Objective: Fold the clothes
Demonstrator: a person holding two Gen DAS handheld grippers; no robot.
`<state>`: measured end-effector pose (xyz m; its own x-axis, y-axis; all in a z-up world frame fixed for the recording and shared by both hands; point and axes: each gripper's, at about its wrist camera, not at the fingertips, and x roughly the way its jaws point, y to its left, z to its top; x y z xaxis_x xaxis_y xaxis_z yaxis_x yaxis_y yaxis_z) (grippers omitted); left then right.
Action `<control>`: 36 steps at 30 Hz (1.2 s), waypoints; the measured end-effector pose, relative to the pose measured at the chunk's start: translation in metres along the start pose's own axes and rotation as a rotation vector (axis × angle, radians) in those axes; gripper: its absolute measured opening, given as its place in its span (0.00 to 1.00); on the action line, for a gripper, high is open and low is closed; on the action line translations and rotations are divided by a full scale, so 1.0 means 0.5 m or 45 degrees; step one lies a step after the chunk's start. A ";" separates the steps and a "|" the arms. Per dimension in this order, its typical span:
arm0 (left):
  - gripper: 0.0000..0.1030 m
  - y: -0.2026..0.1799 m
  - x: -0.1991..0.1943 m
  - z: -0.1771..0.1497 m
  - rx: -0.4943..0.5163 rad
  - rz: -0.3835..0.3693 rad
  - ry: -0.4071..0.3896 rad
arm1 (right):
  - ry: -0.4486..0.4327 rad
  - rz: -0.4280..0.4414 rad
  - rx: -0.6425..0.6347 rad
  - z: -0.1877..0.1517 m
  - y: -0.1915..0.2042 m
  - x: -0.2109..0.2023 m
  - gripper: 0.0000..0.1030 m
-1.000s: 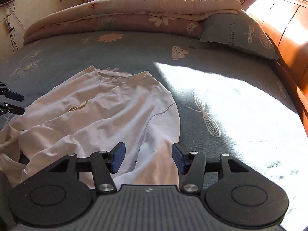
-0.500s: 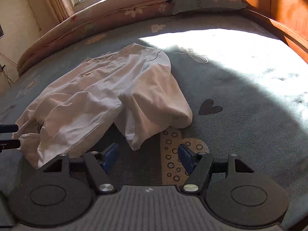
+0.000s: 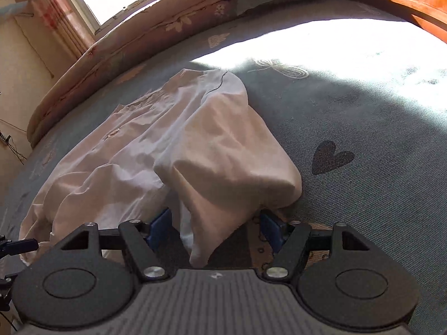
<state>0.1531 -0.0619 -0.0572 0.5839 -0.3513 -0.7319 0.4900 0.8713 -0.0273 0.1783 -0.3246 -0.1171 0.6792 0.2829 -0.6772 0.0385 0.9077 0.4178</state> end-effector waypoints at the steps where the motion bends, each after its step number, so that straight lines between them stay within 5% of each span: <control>1: 0.73 -0.001 0.002 0.001 0.004 0.002 -0.001 | -0.012 -0.001 0.006 0.004 -0.001 0.003 0.72; 12: 0.73 0.027 0.011 0.021 -0.058 0.008 -0.052 | -0.141 0.122 -0.077 0.150 0.058 0.060 0.78; 15: 0.73 0.041 0.016 0.021 -0.079 0.009 -0.055 | -0.123 0.137 -0.138 0.197 0.102 0.124 0.80; 20: 0.73 0.074 0.026 0.020 -0.126 0.043 -0.039 | 0.059 0.164 -0.119 0.223 0.144 0.273 0.80; 22: 0.73 0.086 0.023 0.020 -0.144 0.038 -0.042 | 0.043 0.164 -0.137 0.210 0.154 0.297 0.90; 29: 0.73 0.085 0.010 0.029 -0.169 0.037 -0.063 | 0.042 0.223 -0.172 0.192 0.152 0.201 0.91; 36: 0.74 0.054 -0.019 0.040 -0.133 0.005 -0.106 | -0.017 0.311 0.032 0.164 0.025 0.026 0.92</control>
<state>0.1735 -0.0418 -0.0374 0.6398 -0.3712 -0.6730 0.4199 0.9022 -0.0984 0.2477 -0.3347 -0.0712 0.6801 0.4890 -0.5461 -0.1103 0.8048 0.5832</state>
